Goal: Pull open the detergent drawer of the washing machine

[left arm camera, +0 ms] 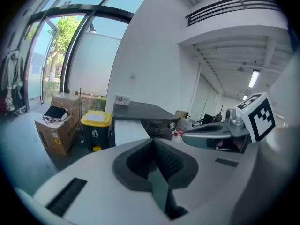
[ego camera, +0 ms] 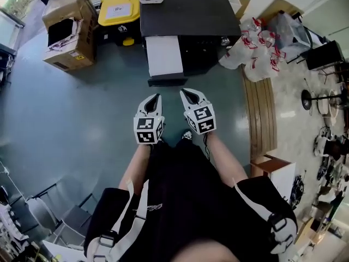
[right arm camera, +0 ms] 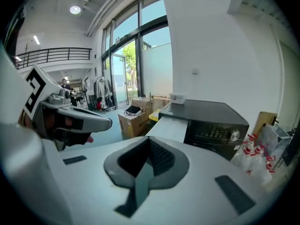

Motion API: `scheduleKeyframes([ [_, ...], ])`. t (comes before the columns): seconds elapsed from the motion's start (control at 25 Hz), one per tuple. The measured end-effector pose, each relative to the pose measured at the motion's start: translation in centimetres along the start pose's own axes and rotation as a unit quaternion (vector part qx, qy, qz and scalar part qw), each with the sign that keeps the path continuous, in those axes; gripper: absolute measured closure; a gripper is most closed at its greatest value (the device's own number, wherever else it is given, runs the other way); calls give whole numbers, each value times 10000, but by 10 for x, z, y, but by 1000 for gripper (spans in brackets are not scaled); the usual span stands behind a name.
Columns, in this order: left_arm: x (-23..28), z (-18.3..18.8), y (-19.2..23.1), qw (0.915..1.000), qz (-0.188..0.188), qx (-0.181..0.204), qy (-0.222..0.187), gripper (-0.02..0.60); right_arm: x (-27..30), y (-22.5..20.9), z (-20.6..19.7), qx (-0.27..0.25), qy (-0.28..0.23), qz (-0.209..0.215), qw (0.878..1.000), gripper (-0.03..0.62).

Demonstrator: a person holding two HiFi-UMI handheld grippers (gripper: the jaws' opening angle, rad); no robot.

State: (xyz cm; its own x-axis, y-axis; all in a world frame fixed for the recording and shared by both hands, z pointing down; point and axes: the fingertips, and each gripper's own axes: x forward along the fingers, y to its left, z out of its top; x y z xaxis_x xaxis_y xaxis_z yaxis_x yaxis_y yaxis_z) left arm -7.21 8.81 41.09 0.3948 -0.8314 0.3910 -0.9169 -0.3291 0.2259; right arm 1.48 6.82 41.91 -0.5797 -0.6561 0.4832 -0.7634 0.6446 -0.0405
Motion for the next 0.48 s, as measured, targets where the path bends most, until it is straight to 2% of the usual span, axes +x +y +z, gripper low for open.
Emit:
scheduleKeyframes([
  [0.24, -16, 90, -7, 9965, 116, 103, -818, 561, -31, -16, 85, -157, -818, -153, 9964, 586],
  [0.48, -35, 164, -31, 9885, 122, 427, -1449, 561, -70, -41, 135, -296, -1240, -433, 9909, 586],
])
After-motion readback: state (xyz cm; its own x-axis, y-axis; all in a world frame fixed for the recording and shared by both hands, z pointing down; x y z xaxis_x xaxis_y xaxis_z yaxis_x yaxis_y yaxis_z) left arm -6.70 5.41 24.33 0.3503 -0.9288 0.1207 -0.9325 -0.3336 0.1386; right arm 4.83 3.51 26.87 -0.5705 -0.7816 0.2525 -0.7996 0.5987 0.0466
